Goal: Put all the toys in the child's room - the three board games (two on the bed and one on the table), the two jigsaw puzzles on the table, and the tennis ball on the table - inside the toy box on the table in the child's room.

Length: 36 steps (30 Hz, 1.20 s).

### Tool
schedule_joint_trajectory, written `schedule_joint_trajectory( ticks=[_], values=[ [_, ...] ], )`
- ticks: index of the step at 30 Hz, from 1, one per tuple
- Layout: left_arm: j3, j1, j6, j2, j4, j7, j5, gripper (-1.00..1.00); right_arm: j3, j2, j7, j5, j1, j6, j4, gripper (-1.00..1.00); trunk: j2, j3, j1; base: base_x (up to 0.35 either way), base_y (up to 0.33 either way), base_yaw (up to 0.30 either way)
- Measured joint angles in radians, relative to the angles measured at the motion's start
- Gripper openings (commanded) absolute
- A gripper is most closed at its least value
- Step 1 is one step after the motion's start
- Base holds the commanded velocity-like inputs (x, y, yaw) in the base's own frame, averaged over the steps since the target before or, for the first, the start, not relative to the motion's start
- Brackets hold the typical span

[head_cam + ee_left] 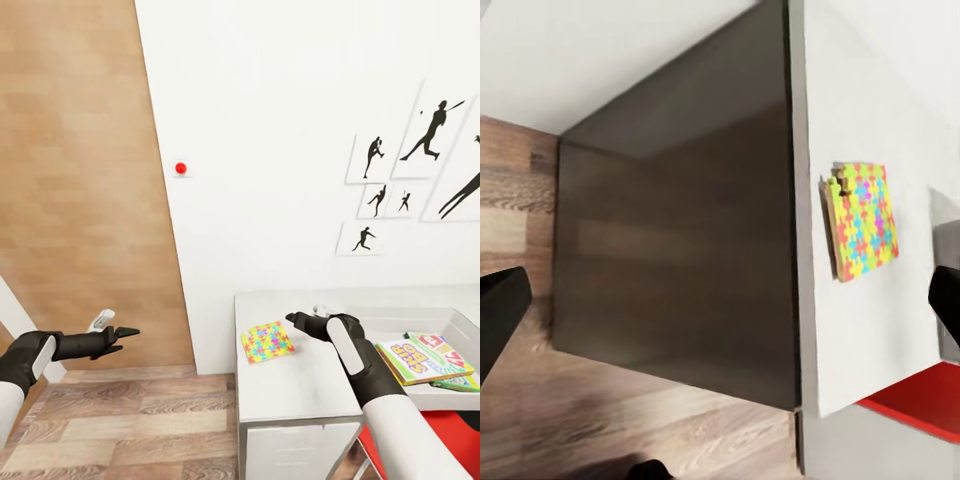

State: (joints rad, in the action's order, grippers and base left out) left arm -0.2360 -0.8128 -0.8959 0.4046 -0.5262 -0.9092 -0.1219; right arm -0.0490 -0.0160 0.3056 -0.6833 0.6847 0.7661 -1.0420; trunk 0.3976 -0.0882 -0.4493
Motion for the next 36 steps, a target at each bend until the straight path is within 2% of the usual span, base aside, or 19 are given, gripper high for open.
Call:
schedule_joint_trajectory(
  ticks=[4,15,21,36],
  values=[
    [-0.001,0.000,0.007,-0.006,0.000,0.068,-0.001,1.00,-0.001,0.000,0.000,0.000,0.000,-0.006,0.000,1.00,0.000,-0.007,0.000,0.033,-0.037,0.000],
    [-0.001,-0.001,0.012,-0.033,0.000,0.204,0.001,1.00,-0.006,0.002,0.001,0.001,0.000,-0.021,0.002,1.00,0.000,-0.020,0.000,0.007,-0.008,0.000],
    [-0.002,-0.001,0.013,-0.036,0.000,0.250,0.001,1.00,-0.010,0.002,0.016,0.002,0.000,-0.031,0.015,1.00,0.000,-0.021,0.000,0.004,0.013,0.000],
    [-0.002,-0.001,0.032,-0.043,0.000,0.310,0.001,1.00,-0.012,0.003,0.030,0.003,0.000,-0.035,0.020,1.00,0.000,-0.021,0.000,0.085,0.037,0.000]
  ],
)
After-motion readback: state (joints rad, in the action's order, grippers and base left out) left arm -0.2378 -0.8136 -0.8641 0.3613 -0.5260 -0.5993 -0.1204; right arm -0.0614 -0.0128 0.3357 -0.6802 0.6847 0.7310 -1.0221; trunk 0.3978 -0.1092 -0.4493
